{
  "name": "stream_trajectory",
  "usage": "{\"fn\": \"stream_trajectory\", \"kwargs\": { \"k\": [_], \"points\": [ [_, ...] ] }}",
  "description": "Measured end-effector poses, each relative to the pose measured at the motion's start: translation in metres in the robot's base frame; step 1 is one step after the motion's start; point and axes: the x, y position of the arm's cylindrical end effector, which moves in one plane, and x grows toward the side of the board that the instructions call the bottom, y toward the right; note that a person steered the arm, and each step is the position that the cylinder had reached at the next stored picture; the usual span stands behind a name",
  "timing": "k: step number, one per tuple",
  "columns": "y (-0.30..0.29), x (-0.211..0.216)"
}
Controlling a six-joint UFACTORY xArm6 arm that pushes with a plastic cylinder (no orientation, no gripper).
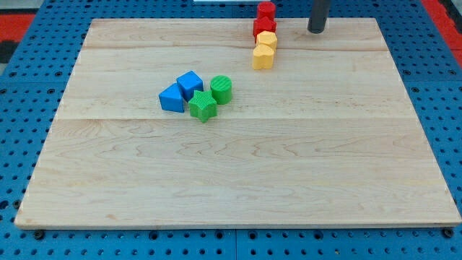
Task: Move the yellow blocks away from each other
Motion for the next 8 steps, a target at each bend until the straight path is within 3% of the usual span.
{"fn": "stream_trajectory", "kwargs": {
  "k": [1,3,5,6,7,8],
  "points": [
    [-0.043,0.022],
    [-0.045,0.034],
    [-0.046,0.083],
    [-0.013,0.069],
    [-0.020,0.025],
    [-0.031,0.019]
  ]
}}
